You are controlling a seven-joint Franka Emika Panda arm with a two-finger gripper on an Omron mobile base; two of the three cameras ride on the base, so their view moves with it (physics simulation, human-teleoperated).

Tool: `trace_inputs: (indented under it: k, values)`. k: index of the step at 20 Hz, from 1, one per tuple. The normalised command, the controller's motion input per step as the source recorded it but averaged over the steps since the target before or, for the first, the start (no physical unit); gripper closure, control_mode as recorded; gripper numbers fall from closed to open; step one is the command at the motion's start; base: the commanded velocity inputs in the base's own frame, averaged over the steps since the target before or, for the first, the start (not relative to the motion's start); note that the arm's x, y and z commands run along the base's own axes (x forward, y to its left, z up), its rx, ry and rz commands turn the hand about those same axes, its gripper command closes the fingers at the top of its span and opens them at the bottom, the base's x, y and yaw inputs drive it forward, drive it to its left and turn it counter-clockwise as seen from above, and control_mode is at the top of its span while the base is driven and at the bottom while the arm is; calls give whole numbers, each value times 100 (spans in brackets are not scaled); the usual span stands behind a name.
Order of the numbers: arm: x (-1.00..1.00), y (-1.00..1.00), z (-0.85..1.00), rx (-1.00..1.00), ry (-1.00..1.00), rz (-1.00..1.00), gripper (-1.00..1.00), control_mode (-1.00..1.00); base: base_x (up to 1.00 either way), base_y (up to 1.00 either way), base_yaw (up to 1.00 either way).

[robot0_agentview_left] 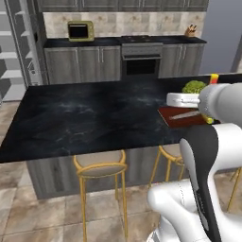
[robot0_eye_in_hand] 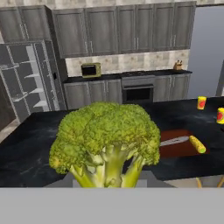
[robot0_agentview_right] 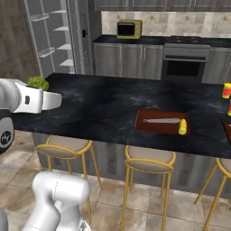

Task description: Gather the corn and broccoli from the fridge and place them on a tray on the dining counter. Then gather the steak and fish from the fridge and place them on the other tray.

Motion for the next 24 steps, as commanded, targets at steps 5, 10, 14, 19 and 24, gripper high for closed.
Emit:
trace_inputs:
  k: [5,10,14,19,24]
  values:
    - [0,0,0,0,0,0,100,100,12,-61,0]
    - [0,0,0,0,0,0,100,100,52,-37,0]
    - [0,0,0,0,0,0,100,100,43,-42,0]
    - [0,0,0,0,0,0,100,100,6,-67,0]
    - [0,0,0,0,0,0,100,100,25,-45,0]
